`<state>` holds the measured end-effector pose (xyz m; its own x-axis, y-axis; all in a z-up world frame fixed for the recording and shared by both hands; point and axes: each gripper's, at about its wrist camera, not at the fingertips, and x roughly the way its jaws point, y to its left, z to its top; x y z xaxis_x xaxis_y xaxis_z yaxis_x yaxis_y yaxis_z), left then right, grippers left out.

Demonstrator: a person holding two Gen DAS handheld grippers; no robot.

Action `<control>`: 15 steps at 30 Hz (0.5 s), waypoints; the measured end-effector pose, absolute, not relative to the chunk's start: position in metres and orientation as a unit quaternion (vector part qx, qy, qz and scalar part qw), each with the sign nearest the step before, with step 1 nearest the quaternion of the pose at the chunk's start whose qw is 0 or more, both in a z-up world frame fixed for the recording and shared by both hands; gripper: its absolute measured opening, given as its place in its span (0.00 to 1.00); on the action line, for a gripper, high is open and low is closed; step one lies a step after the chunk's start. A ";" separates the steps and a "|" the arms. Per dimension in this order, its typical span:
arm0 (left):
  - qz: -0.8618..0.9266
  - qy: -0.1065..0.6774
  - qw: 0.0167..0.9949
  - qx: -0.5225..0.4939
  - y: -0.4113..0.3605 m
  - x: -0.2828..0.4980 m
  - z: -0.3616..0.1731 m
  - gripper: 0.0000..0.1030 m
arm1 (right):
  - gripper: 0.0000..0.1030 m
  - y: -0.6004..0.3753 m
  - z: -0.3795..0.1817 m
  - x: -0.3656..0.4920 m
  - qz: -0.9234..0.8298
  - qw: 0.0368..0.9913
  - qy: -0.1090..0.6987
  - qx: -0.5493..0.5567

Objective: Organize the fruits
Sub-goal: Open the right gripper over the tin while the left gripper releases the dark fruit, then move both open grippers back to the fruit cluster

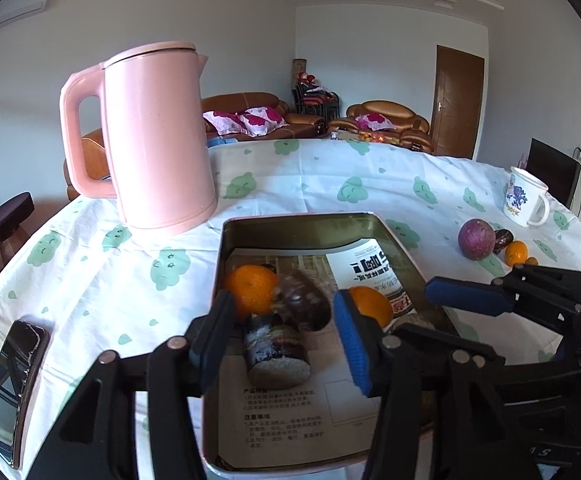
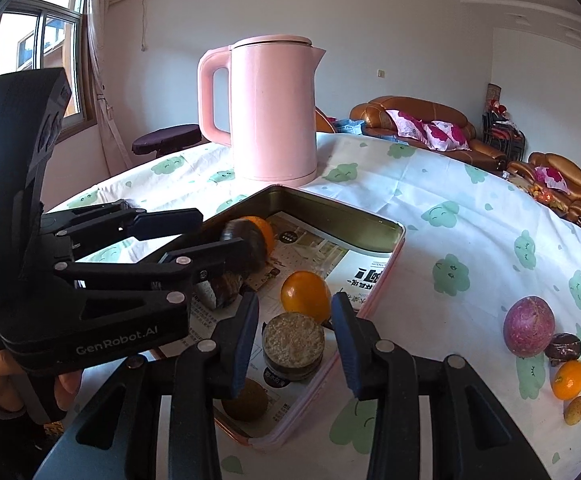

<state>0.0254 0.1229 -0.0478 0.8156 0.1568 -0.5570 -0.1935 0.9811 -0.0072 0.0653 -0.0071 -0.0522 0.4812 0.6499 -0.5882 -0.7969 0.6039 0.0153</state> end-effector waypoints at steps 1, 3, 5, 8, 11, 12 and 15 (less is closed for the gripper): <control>0.096 0.284 0.953 -0.033 0.124 0.024 -0.047 0.62 | 0.48 -0.009 -0.052 0.065 0.423 0.853 0.279 -0.128; 0.092 0.276 0.956 -0.042 0.125 0.021 -0.044 0.67 | 0.49 -0.015 -0.049 0.065 0.421 0.858 0.270 -0.117; 0.094 0.265 0.958 -0.050 0.124 0.017 -0.041 0.75 | 0.49 -0.021 -0.046 0.064 0.408 0.868 0.256 -0.119; 0.089 0.249 0.963 -0.049 0.114 0.016 -0.034 0.77 | 0.49 -0.040 -0.038 0.067 0.392 0.880 0.245 -0.110; 0.069 0.239 0.968 -0.046 0.096 0.017 -0.025 0.83 | 0.50 -0.069 -0.030 0.072 0.373 0.892 0.234 -0.097; 0.063 0.236 0.969 -0.043 0.089 0.019 -0.023 0.86 | 0.50 -0.080 -0.028 0.075 0.362 0.898 0.233 -0.095; 0.039 0.233 0.971 -0.034 0.068 0.025 -0.018 0.91 | 0.50 -0.116 -0.024 0.091 0.315 0.915 0.233 -0.093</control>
